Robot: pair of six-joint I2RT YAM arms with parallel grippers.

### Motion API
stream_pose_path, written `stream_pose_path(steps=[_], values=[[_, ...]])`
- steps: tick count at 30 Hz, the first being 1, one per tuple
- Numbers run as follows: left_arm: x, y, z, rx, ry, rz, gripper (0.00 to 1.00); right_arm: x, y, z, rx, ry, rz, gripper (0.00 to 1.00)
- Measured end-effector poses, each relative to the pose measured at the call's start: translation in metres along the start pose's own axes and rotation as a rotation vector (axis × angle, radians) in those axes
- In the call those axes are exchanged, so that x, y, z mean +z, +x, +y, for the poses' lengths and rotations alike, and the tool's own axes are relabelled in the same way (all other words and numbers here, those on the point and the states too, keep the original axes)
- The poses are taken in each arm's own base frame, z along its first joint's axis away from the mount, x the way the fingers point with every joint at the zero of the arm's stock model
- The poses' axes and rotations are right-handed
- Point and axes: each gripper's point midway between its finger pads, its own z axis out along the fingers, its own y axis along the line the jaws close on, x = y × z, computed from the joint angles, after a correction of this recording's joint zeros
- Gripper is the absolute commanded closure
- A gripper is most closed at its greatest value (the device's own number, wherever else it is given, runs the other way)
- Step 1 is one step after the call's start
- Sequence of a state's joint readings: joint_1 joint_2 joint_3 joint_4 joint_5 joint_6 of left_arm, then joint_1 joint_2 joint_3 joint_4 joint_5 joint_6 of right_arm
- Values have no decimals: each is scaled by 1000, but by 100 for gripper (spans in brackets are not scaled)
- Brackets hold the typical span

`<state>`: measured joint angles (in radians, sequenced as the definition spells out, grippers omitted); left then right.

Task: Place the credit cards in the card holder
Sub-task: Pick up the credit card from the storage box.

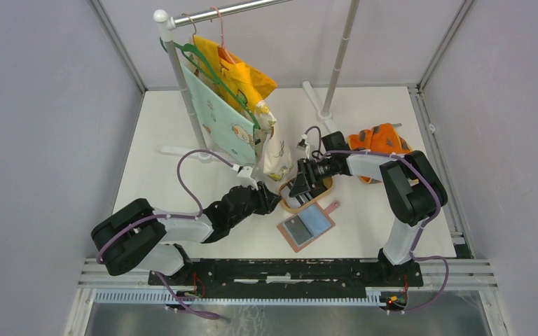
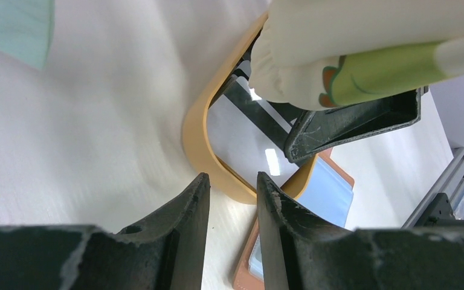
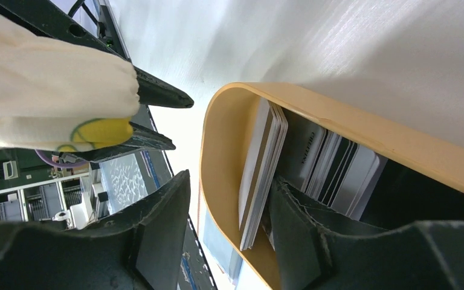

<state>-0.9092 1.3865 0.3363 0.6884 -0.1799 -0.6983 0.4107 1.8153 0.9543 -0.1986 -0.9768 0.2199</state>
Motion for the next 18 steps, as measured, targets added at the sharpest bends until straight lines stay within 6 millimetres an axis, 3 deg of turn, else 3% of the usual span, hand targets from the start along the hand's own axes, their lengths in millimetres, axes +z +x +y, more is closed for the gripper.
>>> stream_pose_path(steps=[11,18], values=[[-2,5,3,2,-2,15,59,17,12,2,-17,0,59,46],[-4,9,6,4,-6,22,59,17,12,2,-21,3,63,51]])
